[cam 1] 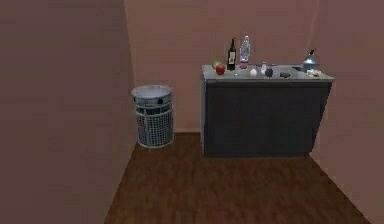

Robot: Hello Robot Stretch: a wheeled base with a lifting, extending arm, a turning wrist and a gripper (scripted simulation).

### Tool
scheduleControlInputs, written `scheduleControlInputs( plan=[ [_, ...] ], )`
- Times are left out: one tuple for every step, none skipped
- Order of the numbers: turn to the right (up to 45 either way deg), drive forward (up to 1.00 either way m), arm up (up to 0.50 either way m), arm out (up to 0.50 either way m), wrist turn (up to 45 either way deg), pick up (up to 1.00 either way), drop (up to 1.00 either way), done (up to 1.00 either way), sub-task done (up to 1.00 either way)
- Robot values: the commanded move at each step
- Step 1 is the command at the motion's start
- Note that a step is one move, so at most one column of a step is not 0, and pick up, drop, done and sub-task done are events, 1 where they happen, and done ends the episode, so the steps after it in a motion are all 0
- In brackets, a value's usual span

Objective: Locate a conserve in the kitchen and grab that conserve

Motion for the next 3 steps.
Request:
scheduleControlInputs(
  plan=[
    [0.0,1.0,0.0,0.0,0.0,0.0,0.0,0.0,0.0],
    [0.0,0.35,0.0,0.0,0.0,0.0,0.0,0.0,0.0],
    [-45.0,0.0,0.0,0.0,0.0,0.0,0.0,0.0,0.0]
  ],
)
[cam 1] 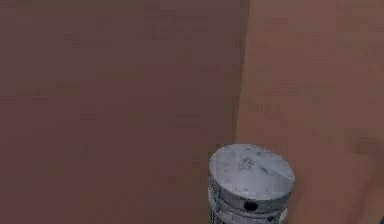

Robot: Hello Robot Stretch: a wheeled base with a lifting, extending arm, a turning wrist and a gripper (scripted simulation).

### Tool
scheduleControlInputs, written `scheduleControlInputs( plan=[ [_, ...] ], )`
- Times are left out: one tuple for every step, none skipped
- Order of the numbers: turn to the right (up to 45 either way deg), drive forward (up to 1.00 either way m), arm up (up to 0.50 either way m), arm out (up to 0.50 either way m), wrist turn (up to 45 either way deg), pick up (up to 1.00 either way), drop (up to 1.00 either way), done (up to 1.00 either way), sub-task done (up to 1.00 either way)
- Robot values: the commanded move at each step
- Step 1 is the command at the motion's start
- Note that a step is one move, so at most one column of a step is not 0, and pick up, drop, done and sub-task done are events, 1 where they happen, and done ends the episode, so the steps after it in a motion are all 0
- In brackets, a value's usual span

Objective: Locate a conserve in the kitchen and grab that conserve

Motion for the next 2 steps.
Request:
scheduleControlInputs(
  plan=[
    [-12.0,0.0,0.0,0.0,0.0,0.0,0.0,0.0,0.0],
    [-3.0,0.0,0.0,0.0,0.0,0.0,0.0,0.0,0.0]
  ],
)
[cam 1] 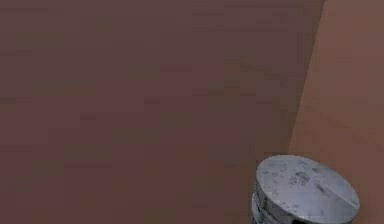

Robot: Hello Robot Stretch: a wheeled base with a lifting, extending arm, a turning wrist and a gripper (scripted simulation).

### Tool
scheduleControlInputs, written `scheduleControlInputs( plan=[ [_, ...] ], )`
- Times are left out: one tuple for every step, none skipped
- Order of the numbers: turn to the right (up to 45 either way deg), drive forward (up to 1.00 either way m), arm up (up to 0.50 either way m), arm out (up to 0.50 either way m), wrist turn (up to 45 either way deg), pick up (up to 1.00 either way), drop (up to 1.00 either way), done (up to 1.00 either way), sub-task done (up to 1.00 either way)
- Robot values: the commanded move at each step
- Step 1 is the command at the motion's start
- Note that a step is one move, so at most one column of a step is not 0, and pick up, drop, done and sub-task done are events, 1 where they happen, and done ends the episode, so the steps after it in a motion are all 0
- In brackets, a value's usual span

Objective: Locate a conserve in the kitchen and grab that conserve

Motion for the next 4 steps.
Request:
scheduleControlInputs(
  plan=[
    [45.0,0.0,0.0,0.0,0.0,0.0,0.0,0.0,0.0],
    [39.0,0.0,0.0,0.0,0.0,0.0,0.0,0.0,0.0],
    [0.0,0.35,0.0,0.0,0.0,0.0,0.0,0.0,0.0],
    [-45.0,0.0,0.0,0.0,0.0,0.0,0.0,0.0,0.0]
  ],
)
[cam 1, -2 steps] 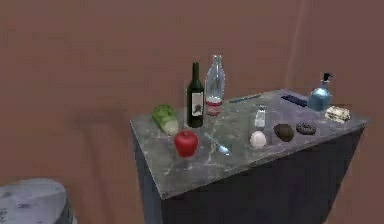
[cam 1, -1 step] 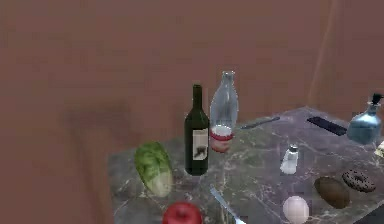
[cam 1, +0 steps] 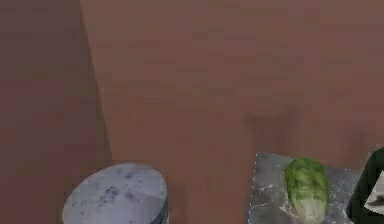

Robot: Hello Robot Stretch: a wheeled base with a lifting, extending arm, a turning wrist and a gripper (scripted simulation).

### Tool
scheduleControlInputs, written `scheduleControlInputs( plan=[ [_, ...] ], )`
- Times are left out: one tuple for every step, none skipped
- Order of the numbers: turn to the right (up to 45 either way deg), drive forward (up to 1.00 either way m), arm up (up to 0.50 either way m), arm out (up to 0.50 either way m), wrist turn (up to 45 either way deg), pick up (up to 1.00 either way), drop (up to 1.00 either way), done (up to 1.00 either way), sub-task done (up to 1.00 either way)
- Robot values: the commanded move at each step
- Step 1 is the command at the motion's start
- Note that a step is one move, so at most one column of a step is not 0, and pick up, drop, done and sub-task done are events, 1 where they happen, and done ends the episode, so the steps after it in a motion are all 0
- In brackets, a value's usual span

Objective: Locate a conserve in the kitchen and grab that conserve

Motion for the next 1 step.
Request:
scheduleControlInputs(
  plan=[
    [-30.0,0.0,0.0,0.0,0.0,0.0,0.0,0.0,0.0]
  ],
)
